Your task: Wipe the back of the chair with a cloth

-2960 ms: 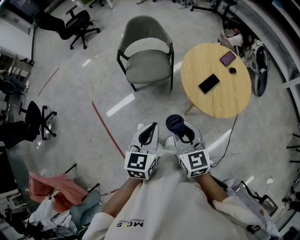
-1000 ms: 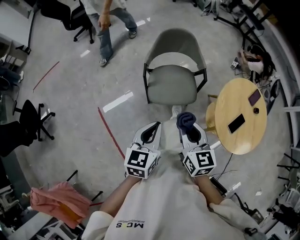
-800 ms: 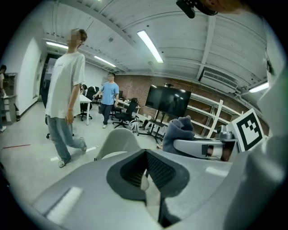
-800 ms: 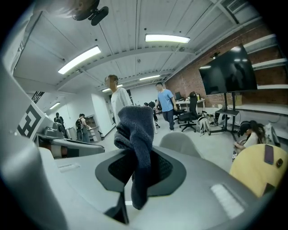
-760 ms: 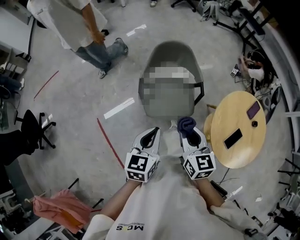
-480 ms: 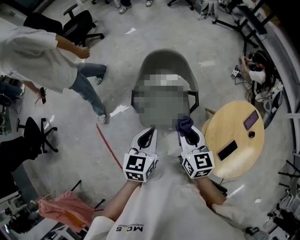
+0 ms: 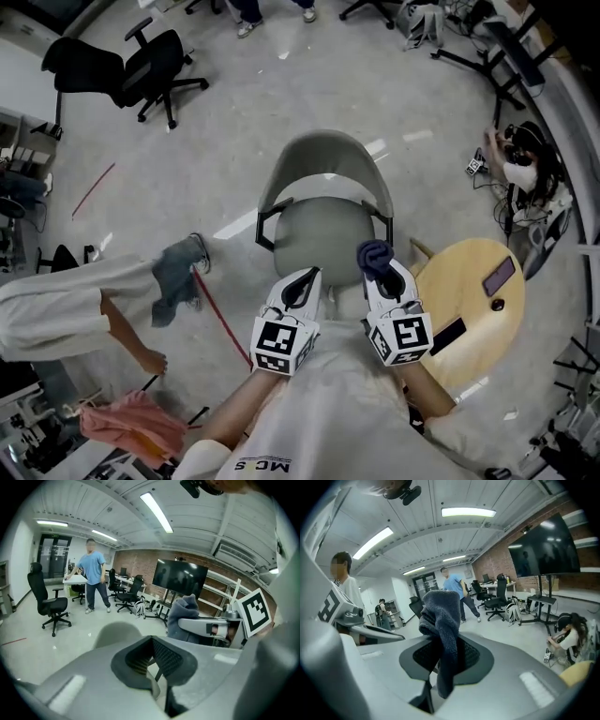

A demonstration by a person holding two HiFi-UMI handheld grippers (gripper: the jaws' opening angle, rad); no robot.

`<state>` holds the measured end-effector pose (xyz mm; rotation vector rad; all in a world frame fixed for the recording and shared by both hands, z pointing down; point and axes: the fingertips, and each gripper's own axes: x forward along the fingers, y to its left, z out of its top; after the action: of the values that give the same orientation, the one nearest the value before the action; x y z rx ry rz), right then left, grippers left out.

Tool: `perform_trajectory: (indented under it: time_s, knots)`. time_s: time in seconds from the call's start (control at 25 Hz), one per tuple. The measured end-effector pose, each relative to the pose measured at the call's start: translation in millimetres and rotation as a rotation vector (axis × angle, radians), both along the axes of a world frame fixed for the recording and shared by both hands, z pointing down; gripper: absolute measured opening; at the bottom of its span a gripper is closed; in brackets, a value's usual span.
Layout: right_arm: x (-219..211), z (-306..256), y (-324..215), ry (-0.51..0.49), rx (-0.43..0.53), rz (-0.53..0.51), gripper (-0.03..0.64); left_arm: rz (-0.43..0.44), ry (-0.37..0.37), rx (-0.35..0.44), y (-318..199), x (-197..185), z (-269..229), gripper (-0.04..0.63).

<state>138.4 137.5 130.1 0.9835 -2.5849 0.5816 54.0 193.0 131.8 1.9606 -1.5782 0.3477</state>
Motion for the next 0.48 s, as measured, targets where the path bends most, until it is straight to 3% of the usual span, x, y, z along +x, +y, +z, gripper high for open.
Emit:
perform_trajectory:
  time_s: [0.2, 0.48]
  knots:
    - [-23.4, 1.1, -29.1, 0.031, 0.029, -0.038, 0.081, 0.017, 0.007, -0.005, -27.6, -20.8, 9.6, 0.001]
    - [-70.9, 14.8, -45.6, 0.081, 0.077, -0.187, 0.081, 0.004, -0.007, -0.018, -42.9, -53.4, 28.5, 0.001]
